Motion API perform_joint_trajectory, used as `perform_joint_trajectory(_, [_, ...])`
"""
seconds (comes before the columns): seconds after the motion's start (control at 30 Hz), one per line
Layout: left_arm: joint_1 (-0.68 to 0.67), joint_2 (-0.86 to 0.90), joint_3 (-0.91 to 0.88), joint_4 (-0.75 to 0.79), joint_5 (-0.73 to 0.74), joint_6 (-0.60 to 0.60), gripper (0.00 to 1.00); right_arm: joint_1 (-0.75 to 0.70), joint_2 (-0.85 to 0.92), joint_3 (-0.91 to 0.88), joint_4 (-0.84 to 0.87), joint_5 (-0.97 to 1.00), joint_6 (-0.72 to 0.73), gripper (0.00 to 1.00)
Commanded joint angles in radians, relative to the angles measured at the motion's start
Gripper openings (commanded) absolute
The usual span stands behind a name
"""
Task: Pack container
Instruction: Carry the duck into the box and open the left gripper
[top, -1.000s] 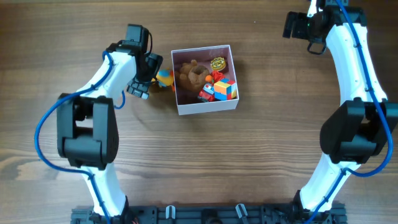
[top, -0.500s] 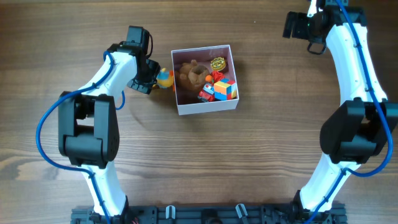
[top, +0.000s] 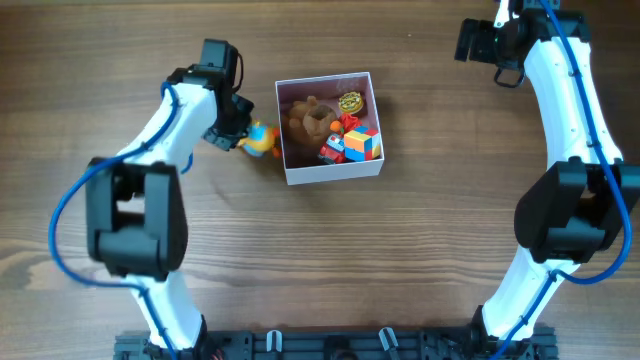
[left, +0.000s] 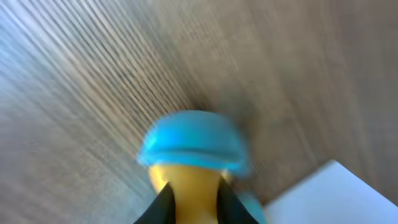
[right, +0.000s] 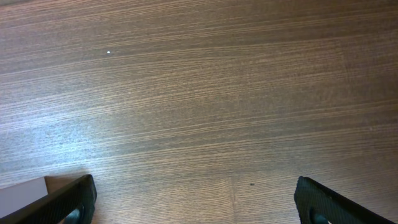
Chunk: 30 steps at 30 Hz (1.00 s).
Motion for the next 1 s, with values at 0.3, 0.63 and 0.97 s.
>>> perform_joint_trajectory(0.3, [-0.271,-0.433,0.009,0.151,-0.09,0.135,0.27,-0.004,-0.022,-0.003,0.003,-0.009,-0.005,1.0])
perform_joint_trajectory(0.63, [-0.452,-0.235,0.009,0.385,-0.178,0.135,0.56,-0.004,-0.022,-0.003,0.003,-0.009,-0.005,1.0])
perform_joint_trajectory(0.97, [-0.38,-0.218,0.009,0.328,-0.177,0.147,1.0,-0.004,-0.022,-0.003,0.003,-0.009,-0.005,1.0])
